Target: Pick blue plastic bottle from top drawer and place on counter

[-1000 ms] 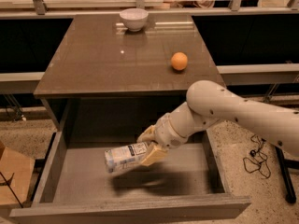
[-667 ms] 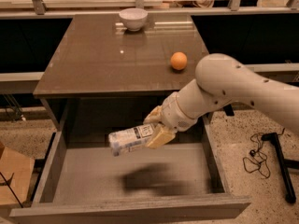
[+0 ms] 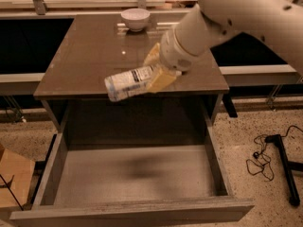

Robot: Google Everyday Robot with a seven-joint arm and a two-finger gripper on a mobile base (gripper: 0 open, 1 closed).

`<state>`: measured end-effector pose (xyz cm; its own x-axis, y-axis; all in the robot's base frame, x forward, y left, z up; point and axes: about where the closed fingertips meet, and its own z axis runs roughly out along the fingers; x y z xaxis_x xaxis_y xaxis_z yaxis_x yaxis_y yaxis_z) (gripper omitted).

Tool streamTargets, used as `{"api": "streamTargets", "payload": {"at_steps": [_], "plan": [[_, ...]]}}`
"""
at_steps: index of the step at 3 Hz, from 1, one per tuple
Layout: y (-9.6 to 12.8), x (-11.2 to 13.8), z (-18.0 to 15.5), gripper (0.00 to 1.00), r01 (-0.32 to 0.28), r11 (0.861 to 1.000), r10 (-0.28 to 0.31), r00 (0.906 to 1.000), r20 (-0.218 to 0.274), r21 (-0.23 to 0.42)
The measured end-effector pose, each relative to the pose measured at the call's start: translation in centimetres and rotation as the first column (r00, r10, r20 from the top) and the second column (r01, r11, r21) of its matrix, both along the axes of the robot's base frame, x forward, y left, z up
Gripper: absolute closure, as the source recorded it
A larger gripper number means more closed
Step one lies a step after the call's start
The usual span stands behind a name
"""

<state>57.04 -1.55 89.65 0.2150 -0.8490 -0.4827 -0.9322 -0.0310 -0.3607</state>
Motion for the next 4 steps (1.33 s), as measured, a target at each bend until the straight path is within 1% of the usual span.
{"api": "streamTargets", "payload": {"at_steps": [1,2,3,4], "plan": [[1.1,5.4,3.9,1.00,0.038,0.999,-0.039,0.9973,0.063,0.028],[2.8,11.6,2.8,0.97,0.084,0.994,-0.088,0.9951,0.046,0.071],[3.8,14.5,0.6,0.74,0.103,0.990,-0.105,0.9944,0.012,0.099],[5.5,16.2,-1.7,0.51,0.080,0.978,-0.071,0.9961,-0.052,0.192]]}}
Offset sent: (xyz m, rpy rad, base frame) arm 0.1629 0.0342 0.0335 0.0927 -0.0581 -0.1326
